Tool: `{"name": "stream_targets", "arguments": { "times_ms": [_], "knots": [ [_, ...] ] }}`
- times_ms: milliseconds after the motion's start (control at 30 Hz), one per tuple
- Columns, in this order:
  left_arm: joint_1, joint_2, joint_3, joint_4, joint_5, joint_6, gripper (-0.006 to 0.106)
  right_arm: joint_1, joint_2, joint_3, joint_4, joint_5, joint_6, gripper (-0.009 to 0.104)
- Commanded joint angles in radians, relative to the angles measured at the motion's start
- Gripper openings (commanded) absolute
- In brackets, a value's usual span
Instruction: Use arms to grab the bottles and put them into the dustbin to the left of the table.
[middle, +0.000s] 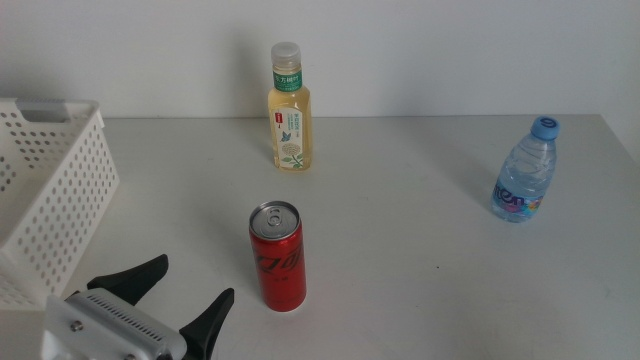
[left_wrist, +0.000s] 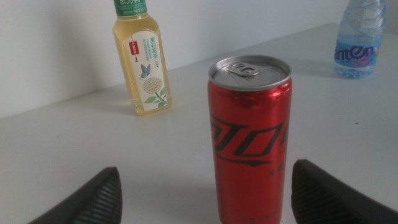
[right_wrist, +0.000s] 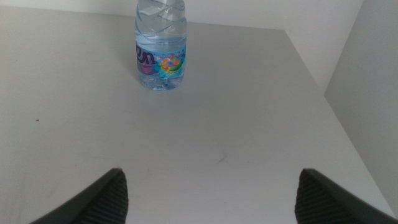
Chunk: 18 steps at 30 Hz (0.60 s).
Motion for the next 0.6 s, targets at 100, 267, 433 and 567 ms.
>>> {"name": "stream_targets", "arguments": {
  "times_ms": [100, 267, 433, 567],
  "knots": [
    [-0.007, 0.074, 0.008, 0.007, -0.223, -0.025, 0.093, -0.005, -0.021, -0.01, -0.011, -0.068, -0.009, 0.075],
    [-0.007, 0.084, 0.008, 0.017, -0.223, -0.037, 0.093, -0.005, -0.021, -0.01, -0.011, -0.068, -0.009, 0.075],
    [-0.007, 0.084, 0.008, 0.025, -0.224, -0.044, 0.093, -0.005, -0.021, -0.01, -0.011, -0.068, -0.009, 0.075],
    [-0.007, 0.086, 0.006, 0.055, -0.224, -0.086, 0.093, -0.005, -0.021, -0.01, -0.011, -0.068, -0.009, 0.075]
  ]
}}
